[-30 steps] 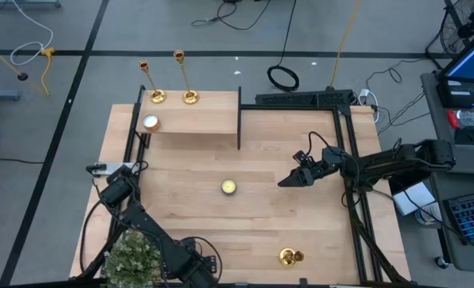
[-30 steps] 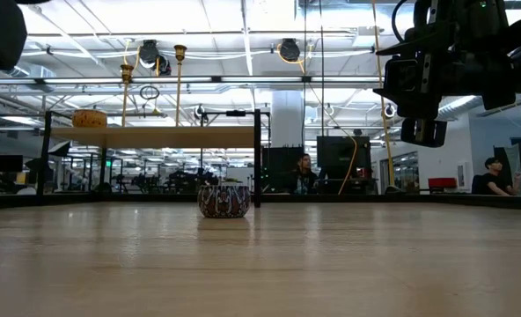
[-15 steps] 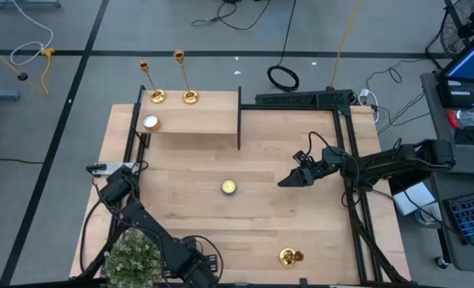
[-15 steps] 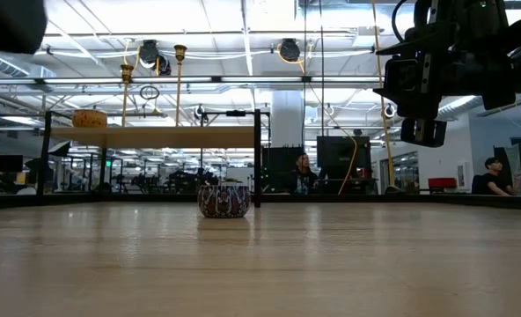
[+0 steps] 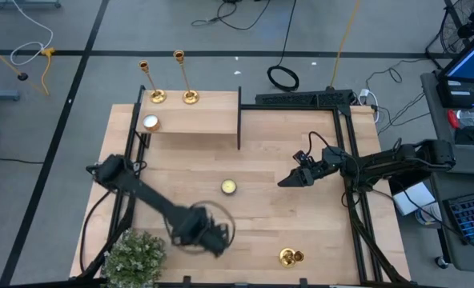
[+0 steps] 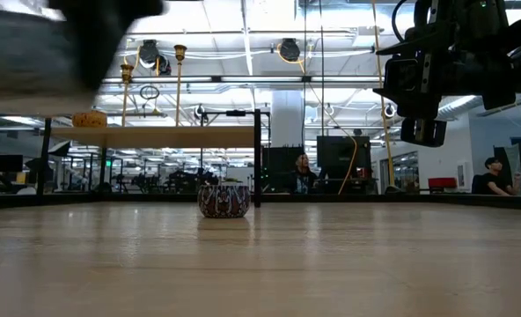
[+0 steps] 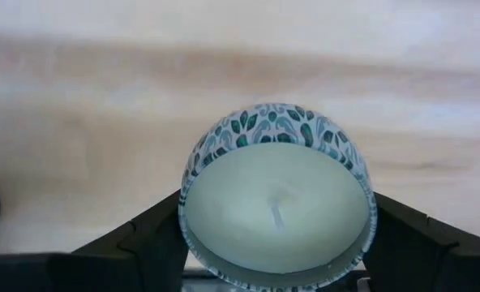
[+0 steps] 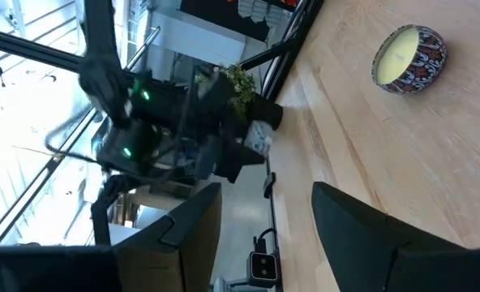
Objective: Pick & Place candle stick holders
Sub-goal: Put the blue scented candle on the shelf
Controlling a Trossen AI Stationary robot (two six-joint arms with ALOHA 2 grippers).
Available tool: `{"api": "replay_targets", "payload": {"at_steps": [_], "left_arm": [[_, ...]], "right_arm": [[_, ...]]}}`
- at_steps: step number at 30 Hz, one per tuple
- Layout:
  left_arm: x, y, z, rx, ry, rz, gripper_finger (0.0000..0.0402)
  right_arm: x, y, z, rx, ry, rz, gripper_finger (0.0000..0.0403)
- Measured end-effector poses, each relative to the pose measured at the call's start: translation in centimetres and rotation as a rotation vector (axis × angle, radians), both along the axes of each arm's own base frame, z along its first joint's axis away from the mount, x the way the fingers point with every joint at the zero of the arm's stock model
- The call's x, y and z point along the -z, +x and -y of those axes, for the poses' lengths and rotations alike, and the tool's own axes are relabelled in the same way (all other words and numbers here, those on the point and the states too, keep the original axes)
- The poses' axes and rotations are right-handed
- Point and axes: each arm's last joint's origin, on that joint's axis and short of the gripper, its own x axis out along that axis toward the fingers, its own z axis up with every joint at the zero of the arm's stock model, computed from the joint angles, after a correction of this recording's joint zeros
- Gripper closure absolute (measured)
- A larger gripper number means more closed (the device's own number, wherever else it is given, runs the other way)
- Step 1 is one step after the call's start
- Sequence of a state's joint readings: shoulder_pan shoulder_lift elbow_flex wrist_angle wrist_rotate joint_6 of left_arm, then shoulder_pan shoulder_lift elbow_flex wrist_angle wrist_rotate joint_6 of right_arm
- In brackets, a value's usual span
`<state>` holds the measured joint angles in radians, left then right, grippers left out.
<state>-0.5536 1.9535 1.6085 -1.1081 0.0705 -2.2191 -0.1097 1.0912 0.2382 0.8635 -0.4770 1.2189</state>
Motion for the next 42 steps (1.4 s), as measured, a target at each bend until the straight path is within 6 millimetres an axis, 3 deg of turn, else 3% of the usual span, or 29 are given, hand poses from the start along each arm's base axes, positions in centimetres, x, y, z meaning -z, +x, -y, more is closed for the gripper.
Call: {"api": "replay_targets", "payload": {"at_steps": [6, 11, 18, 22, 25, 28, 33, 38, 42], "left_arm": [[-2.5, 0.8, -6.1, 0.07, 0.016, -0.018, 0.0076], [-5.1, 0.2, -11.3, 0.112, 0.045, -0.017, 0.0106], [-9.3, -3.3, -18.7, 0.132, 0.111, -0.038, 0.0108], [-10.8, -5.2, -22.7, 0.155, 0.131, -0.048, 0.0081], [-11.5, -6.2, -25.4, 0.172, 0.159, -0.015, 0.0091], [-11.4, -6.7, -27.6, 0.202, 0.178, -0.032, 0.0112], [-11.4, -7.7, -30.3, 0.233, 0.196, -0.043, 0.0111], [-11.4, -8.7, -32.6, 0.221, 0.21, -0.055, 0.0079], [-11.1, -9.0, -33.8, 0.227, 0.202, -0.067, 0.0095]], "right_arm": [[0.0, 0.0, 0.0, -0.004, 0.009, -0.004, 0.0211], [0.0, 0.0, -0.1, -0.025, 0.026, -0.01, 0.0211], [-0.1, 0.0, -0.1, -0.023, 0.044, -0.011, 0.0211], [-0.1, 0.0, -0.1, -0.022, 0.045, -0.011, 0.0211], [-0.1, 0.0, -0.1, -0.021, 0.047, -0.011, 0.0211], [-0.1, 0.0, -0.1, -0.02, 0.047, -0.011, 0.0211], [-0.1, 0.0, -0.1, 0.002, 0.049, -0.012, 0.0211], [-0.1, 0.1, -0.4, 0.017, 0.054, -0.014, 0.0211], [0.0, 0.1, -0.5, 0.032, 0.047, -0.013, 0.0211]]}}
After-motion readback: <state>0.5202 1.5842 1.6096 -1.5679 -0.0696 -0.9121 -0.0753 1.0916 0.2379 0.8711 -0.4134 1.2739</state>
